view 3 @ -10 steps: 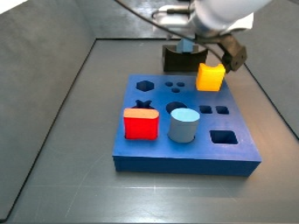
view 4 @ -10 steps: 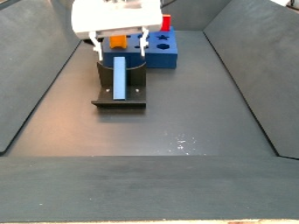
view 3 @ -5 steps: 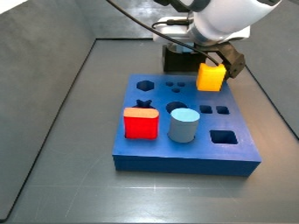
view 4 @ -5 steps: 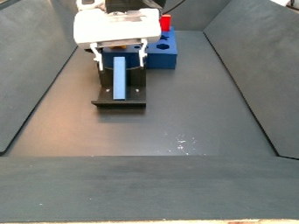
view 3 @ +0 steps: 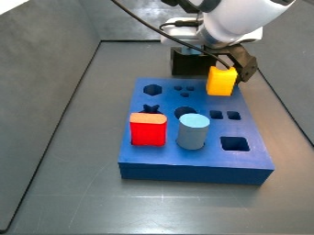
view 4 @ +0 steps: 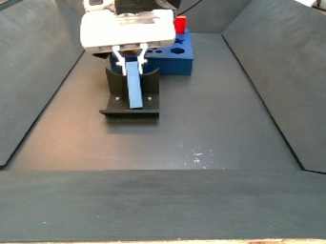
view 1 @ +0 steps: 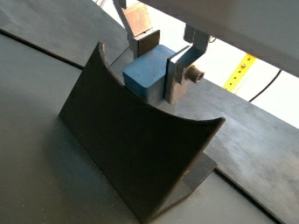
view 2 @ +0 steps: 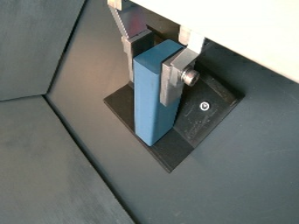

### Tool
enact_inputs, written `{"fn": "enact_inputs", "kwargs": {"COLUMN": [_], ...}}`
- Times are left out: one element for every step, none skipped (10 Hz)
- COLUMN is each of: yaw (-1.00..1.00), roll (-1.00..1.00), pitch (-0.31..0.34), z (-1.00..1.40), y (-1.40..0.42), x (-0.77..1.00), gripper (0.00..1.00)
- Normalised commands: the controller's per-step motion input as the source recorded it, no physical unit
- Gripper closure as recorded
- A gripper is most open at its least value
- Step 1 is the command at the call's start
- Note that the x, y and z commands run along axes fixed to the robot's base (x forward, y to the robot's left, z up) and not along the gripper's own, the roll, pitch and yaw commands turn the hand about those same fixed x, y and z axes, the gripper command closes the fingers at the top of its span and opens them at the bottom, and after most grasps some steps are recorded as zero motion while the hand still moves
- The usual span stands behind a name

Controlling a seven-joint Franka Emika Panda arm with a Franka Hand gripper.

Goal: Pick up the rectangle object. Move up. Place the rectangle object on the fixture. Regrasp the rectangle object. Move to above the board. Insert the rectangle object.
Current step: Move to above the board.

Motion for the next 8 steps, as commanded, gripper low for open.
{"fn": "enact_inputs", "kwargs": {"yaw": [0.06, 0.04, -0.01, -0.04, -0.09, -0.13, -0.18, -0.2], "roll": [0.6, 0.57, 0.35, 0.24, 0.15, 0.12, 0.1, 0.09], "pitch": [-0.246, -0.25, -0.27, -0.282, -0.286, -0.259, -0.197, -0.161], "z": [1.0, 1.0, 1.0, 1.0, 1.0, 1.0, 1.0, 1.0], "y": [-0.02, -0.02, -0.02, -0.01, -0.01, -0.01, -0.01, -0.01], "x": [-0.09, -0.08, -0.08, -0.09, -0.09, -0.09, -0.09, -0.09], "gripper": [1.0, 1.0, 1.0, 1.0, 1.0, 1.0, 1.0, 1.0]}}
